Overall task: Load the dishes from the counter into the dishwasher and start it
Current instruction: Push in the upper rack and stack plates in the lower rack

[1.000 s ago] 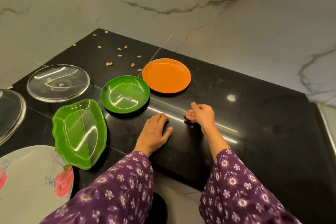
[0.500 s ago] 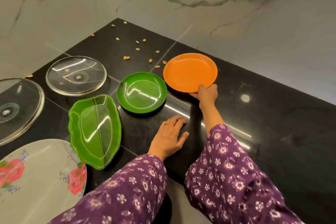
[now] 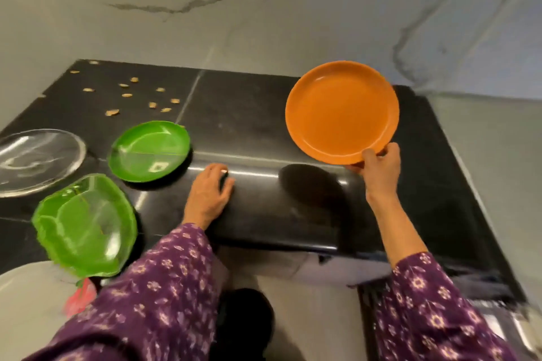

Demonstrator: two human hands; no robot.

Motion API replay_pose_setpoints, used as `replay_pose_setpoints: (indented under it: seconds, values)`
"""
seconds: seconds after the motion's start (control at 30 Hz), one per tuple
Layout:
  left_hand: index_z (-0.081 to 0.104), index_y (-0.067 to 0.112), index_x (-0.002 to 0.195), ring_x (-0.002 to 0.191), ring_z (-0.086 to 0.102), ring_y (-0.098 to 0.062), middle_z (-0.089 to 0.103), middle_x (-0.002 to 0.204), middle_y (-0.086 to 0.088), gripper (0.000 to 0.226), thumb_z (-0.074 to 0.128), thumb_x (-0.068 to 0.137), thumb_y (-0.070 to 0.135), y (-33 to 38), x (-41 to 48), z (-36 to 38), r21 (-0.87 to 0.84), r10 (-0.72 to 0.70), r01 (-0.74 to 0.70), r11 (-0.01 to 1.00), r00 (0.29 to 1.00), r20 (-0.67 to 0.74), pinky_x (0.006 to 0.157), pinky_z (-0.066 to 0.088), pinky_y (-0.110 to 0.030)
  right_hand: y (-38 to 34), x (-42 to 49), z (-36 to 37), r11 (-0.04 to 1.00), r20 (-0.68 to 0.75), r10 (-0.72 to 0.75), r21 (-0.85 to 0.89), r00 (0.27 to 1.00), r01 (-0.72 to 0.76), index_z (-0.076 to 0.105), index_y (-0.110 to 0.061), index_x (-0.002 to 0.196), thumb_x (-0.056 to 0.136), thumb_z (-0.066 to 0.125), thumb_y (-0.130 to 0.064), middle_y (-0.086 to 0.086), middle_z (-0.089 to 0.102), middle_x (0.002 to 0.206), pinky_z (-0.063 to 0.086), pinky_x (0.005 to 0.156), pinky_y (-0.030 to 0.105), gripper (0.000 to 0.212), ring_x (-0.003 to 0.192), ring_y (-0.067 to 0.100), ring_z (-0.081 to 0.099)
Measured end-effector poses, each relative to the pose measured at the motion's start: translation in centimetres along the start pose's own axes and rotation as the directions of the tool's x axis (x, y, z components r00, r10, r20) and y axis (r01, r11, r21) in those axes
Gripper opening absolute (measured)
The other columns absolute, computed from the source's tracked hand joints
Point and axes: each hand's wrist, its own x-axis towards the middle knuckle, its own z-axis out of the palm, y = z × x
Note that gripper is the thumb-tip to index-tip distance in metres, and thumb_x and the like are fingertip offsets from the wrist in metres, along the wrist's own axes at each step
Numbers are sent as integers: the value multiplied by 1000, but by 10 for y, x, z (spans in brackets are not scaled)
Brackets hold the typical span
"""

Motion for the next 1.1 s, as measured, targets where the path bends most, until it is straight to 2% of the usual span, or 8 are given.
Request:
replay_pose_setpoints:
  seconds: [0.13,0.3,0.43,0.53,0.63,0.8,0.97,1.1]
  values:
    - [60,1,102,95,57,-41,60,101,-24,22,55,91,18,3,-2,-3,65,0,3,998,999,-48,86,43,-49,0,-34,-120,992,-114,-42,-119,993,28,45,-32,88,85,57,-18,2,57,97,58,71,48,19,92,24,64]
    - [60,3,97,87,55,-41,60,92,-22,32,43,94,30,25,-30,-1,13,102,-101,995,984,-145,82,41,-51,8,-89,-293,929,-322,-157,-369,934,29,43,-30,90,88,53,-23,1,57,88,56,68,54,12,83,27,63]
    - [57,12,98,82,52,-7,49,84,19,36,40,97,44,103,-34,43,-288,-33,-26,957,979,-200,82,42,-41,15,-139,-407,922,-541,-211,-386,814,-17,41,-14,94,93,47,-12,-8,47,77,57,57,38,7,67,12,61]
    - [60,15,88,77,44,3,46,83,21,21,43,96,25,230,-39,86,-351,257,-305,885,950,-178,77,35,-22,33,-166,-469,925,-699,-204,-367,685,-98,41,-6,93,94,44,-15,-3,44,71,53,55,42,9,62,20,54]
    - [62,12,89,77,49,-9,57,86,4,19,46,92,21,362,-62,131,-430,572,-524,735,820,-22,76,36,-20,68,-178,-515,902,-751,-147,-369,644,-224,36,-11,85,90,42,-20,5,43,71,49,53,46,12,63,31,51]
    - [61,11,102,93,55,-12,62,99,0,28,45,96,34,522,-107,216,-573,889,-682,455,386,246,86,43,-26,122,-167,-559,830,-699,-35,-418,714,-368,38,-10,82,92,44,-15,7,44,69,38,50,31,12,58,21,43]
    - [59,14,101,90,52,-9,61,98,3,21,46,98,31,621,-116,293,-606,924,-698,381,259,282,84,45,-30,182,-136,-590,733,-644,89,-474,760,-487,36,-10,81,93,42,-6,2,41,65,30,46,27,13,54,15,39]
    - [54,18,109,99,47,-9,52,106,7,27,49,91,38,646,-99,351,-569,882,-708,418,167,440,93,41,-31,236,-100,-613,644,-566,210,-534,798,-548,39,-11,83,93,43,-4,4,48,73,33,48,22,12,60,16,44]
